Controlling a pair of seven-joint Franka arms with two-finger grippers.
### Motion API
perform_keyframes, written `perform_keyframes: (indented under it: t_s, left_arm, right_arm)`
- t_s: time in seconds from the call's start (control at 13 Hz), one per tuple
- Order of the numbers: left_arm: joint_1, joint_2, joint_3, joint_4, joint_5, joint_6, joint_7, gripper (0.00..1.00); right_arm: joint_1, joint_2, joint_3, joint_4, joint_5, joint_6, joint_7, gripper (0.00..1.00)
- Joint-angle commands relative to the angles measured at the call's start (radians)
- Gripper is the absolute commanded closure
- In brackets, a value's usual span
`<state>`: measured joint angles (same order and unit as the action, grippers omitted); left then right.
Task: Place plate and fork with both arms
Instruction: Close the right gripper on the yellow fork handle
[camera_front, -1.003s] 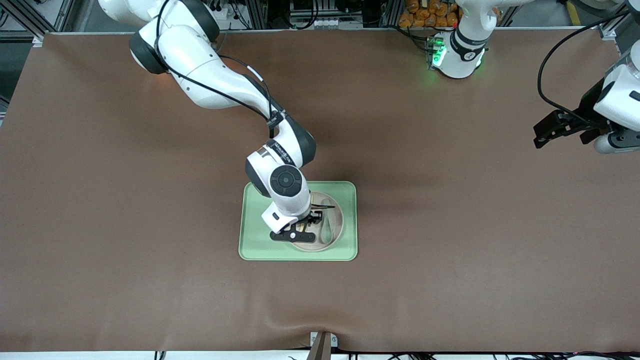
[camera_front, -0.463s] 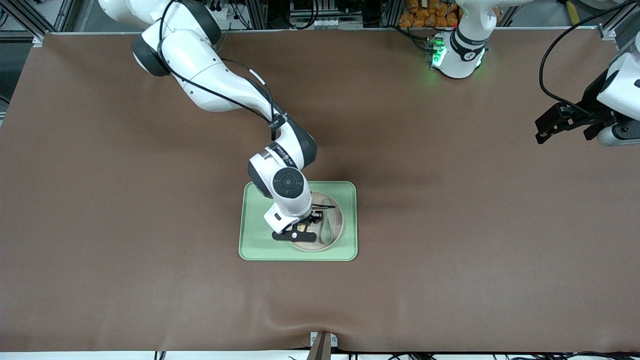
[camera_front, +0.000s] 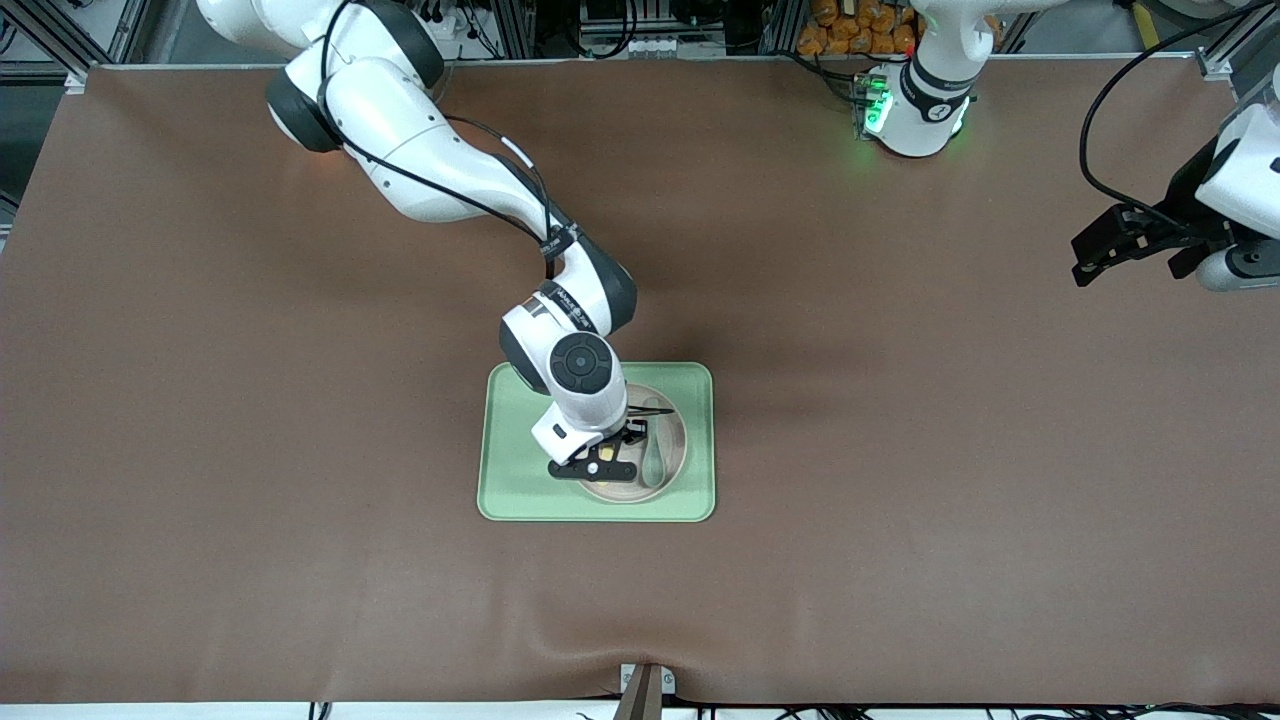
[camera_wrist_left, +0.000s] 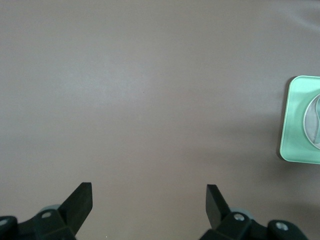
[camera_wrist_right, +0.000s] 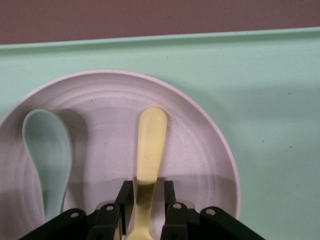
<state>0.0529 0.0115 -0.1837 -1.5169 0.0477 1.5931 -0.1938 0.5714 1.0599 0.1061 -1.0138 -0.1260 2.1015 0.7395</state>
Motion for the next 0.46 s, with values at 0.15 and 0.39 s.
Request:
perform_keyframes:
  t_s: [0.15,0.39]
  left_arm:
    - [0.001,-0.012,-0.008,0.006,0.003,-0.016,0.008,0.0]
    - [-0.002,-0.005,-0.01,0.006,0.004,-0.016,0.005,0.0]
  right_arm:
    - [0.008,0.029,-0.002,0.037,-0.023,-0.005,-0.002,0.68]
    - [0.008,0.031,0.0,0.035,-0.023,-0.005,-0.009,0.89]
